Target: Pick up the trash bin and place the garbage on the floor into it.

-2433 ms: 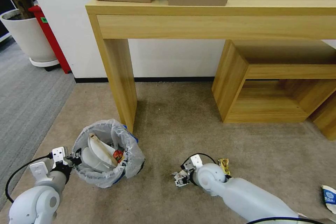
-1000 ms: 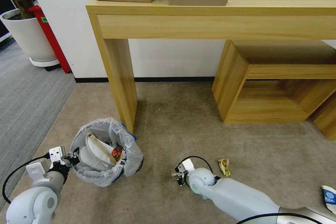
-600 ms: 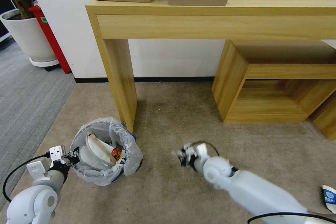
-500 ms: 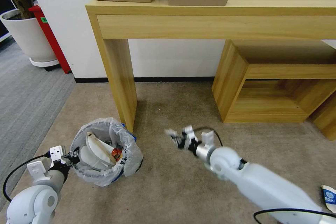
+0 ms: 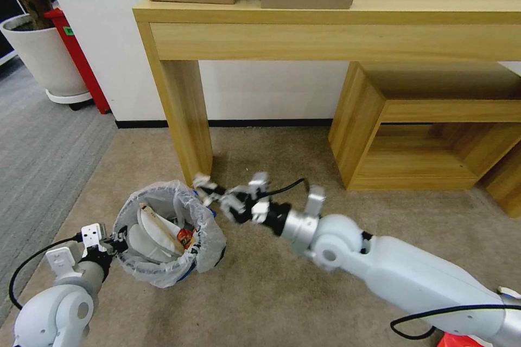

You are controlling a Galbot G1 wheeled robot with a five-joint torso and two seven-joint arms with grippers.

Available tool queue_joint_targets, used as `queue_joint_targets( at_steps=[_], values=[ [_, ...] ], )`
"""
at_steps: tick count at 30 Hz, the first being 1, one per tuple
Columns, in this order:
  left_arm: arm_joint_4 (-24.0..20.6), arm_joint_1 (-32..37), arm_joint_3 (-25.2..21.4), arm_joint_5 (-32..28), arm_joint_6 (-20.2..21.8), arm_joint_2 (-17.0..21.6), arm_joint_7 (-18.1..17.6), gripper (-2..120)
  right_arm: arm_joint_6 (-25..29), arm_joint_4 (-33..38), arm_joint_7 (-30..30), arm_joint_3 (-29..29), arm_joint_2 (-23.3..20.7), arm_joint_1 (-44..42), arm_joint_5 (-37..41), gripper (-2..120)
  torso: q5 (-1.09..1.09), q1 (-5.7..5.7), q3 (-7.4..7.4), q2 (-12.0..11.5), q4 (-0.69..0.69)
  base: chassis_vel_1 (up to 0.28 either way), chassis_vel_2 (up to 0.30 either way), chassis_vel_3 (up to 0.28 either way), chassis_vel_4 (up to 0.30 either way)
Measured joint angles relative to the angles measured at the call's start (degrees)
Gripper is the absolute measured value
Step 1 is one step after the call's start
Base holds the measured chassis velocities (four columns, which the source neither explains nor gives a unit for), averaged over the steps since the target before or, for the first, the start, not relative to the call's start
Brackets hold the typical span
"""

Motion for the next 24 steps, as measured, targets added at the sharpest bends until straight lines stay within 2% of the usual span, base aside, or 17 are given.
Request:
queue_joint_targets(
  at_steps=[1, 4, 5, 8, 9, 12, 19, 23, 24],
  values=[
    [0.0, 0.0, 0.0, 0.0, 0.0, 0.0, 0.0, 0, 0.0, 0.0, 0.0, 0.0, 0.0, 0.0, 0.0, 0, 0.0, 0.0, 0.0, 0.0, 0.0, 0.0, 0.0, 0.0, 0.0],
    [-0.4, 0.0, -0.1, -0.1, 0.0, -0.3, 0.0, 0, -3.0, -2.7, 5.9, -4.6, 3.8, 5.5, 2.2, 0, -0.01, 0.0, 0.0, 0.0, 0.0, 0.0, 0.0, 0.0, 0.0],
    [-0.4, 0.0, -0.1, -0.1, 0.0, -0.3, 0.0, 0, -3.0, -2.7, 5.9, -4.6, 3.8, 5.5, 2.2, 0, -0.01, 0.0, 0.0, 0.0, 0.0, 0.0, 0.0, 0.0, 0.0],
    [-0.5, 0.0, -0.2, -0.2, 0.0, -0.6, 0.0, 0, -5.3, -4.8, 10.0, -8.5, 7.7, 8.7, 3.1, 0, 0.0, 0.0, 0.0, 0.0, 0.0, 0.0, 0.0, 0.0, 0.0],
    [-0.5, 0.0, -0.2, -0.2, 0.0, -0.6, 0.0, 0, -5.3, -4.8, 10.0, -8.5, 7.7, 8.7, 3.1, 0, 0.0, 0.0, 0.0, 0.0, 0.0, 0.0, 0.0, 0.0, 0.0],
    [-0.6, 0.0, -0.4, -0.4, -0.1, -0.7, 0.0, 0, -7.1, -6.8, 12.9, -10.8, 11.6, 9.6, 2.6, 0, 0.0, 0.0, 0.0, 0.0, 0.0, 0.0, 0.0, 0.0, 0.0],
    [-0.9, 0.3, -0.5, -0.5, -0.4, -0.8, 0.2, 0, -8.3, -9.8, 16.2, -12.5, 14.9, 9.3, 0.0, 0, 0.0, 0.0, 0.0, 0.0, 0.0, 0.0, 0.0, 0.0, 0.0],
    [-0.9, 0.6, -0.6, -0.5, -0.5, -0.7, 0.3, 0, -9.0, -10.7, 17.2, -12.6, 15.2, 8.9, -0.8, 0, 0.01, 0.0, 0.0, 0.0, 0.0, 0.0, 0.0, 0.0, 0.0],
    [-1.0, 0.7, -0.6, -0.5, -0.5, -0.7, 0.3, 0, -9.3, -10.8, 17.5, -12.6, 15.1, 8.8, -1.0, 4, 0.01, 0.0, 0.0, 0.0, -0.01, 0.0, 0.0, 0.0, 0.0]
  ],
)
